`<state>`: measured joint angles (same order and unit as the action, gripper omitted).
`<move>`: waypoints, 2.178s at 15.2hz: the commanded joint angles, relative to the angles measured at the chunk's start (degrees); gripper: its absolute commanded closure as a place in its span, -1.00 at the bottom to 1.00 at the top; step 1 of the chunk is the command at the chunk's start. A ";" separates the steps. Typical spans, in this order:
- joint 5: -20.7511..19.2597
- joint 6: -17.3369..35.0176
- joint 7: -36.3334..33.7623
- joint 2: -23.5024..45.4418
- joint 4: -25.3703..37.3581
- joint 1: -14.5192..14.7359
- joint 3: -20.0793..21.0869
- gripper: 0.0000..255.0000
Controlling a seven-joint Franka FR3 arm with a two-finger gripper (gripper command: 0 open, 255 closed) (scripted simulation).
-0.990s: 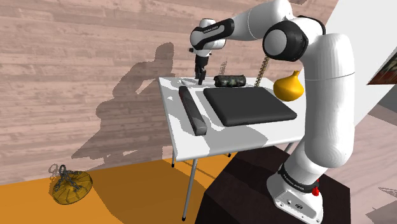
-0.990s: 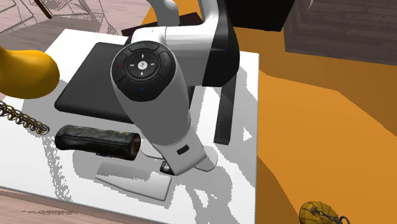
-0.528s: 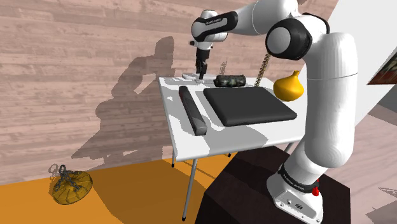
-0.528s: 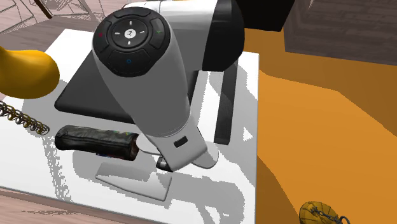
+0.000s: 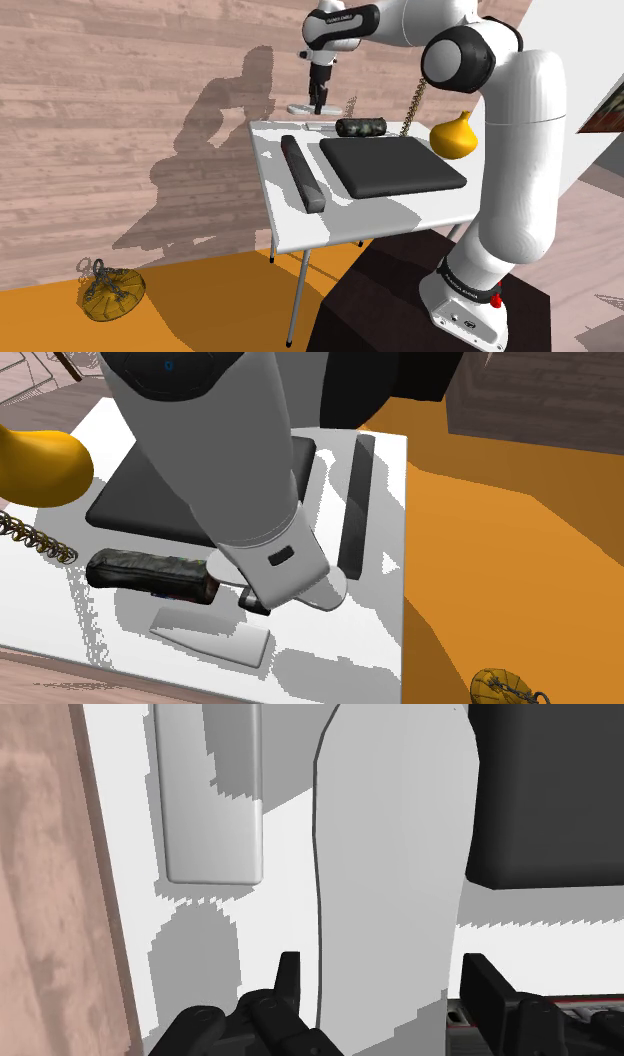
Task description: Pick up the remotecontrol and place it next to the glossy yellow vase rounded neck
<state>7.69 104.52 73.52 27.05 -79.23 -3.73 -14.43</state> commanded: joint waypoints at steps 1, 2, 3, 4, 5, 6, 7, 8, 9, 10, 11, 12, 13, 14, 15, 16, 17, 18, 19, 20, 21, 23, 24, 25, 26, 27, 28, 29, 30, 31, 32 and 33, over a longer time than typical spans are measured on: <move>-0.02 -1.58 0.00 0.05 1.64 -0.17 -0.05 1.00; -0.05 -2.33 -0.04 0.02 2.36 -0.22 -0.07 1.00; -0.07 -3.08 -0.08 0.00 3.10 -0.26 -0.09 1.00; -0.08 -3.85 -0.12 -0.01 3.87 -0.32 -0.10 1.00; -0.09 -4.62 -0.16 0.01 4.66 -0.37 -0.12 1.00; -0.10 -5.41 -0.19 0.03 5.48 -0.43 -0.13 1.00; -0.10 -6.21 -0.23 0.08 6.33 -0.50 -0.14 1.00; -0.10 -7.01 -0.26 0.15 7.20 -0.57 -0.15 1.00; -0.09 -7.83 -0.30 0.24 8.11 -0.64 -0.15 1.00; -0.08 -8.67 -0.33 0.34 9.05 -0.72 -0.16 1.00; -0.06 -9.51 -0.36 0.47 10.03 -0.81 -0.17 1.00; -0.03 -10.37 -0.39 0.62 11.05 -0.91 -0.17 1.00; 0.00 -11.25 -0.43 0.80 12.10 -1.01 -0.17 1.00; 0.04 -12.14 -0.46 1.00 13.20 -1.12 -0.17 1.00; 0.08 -13.05 -0.49 1.23 14.34 -1.24 -0.17 1.00; 0.14 -13.98 -0.52 1.49 15.54 -1.37 -0.17 1.00; 0.20 -14.94 -0.55 1.78 16.79 -1.51 -0.16 1.00; 0.26 -15.92 -0.59 2.11 18.10 -1.66 -0.15 1.00; 0.34 -16.92 -0.62 2.48 19.48 -1.82 -0.13 1.00; 0.43 -17.96 -0.66 2.89 20.93 -2.00 -0.11 1.00; 0.53 -19.04 -0.70 3.35 22.48 -2.20 -0.09 1.00; 0.77 -21.34 -0.79 4.45 25.89 -2.65 -0.03 1.00; 0.91 -22.57 -0.85 5.12 27.79 -2.92 0.01 1.00; 1.07 -23.89 -0.91 5.88 29.89 -3.22 0.07 1.00; 1.26 -25.31 -0.99 6.78 32.22 -3.58 0.14 1.00; 1.36 -25.99 -1.03 7.24 33.37 -3.75 0.17 1.00; 0.55 -23.09 -0.22 2.75 25.93 -2.99 -0.31 1.00; -0.12 -20.97 0.48 -0.85 20.20 -2.50 -0.75 1.00; -0.76 -19.27 1.11 -3.97 15.39 -2.19 -1.11 1.00; -1.38 -17.85 1.69 -6.79 11.18 -1.99 -1.44 1.00; -1.98 -16.63 2.26 -9.40 7.39 -1.89 -1.74 1.00; -2.57 -15.58 2.80 -11.84 3.95 -1.85 -2.04 1.00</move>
<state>5.84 87.63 75.35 18.46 -70.74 -5.52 -16.01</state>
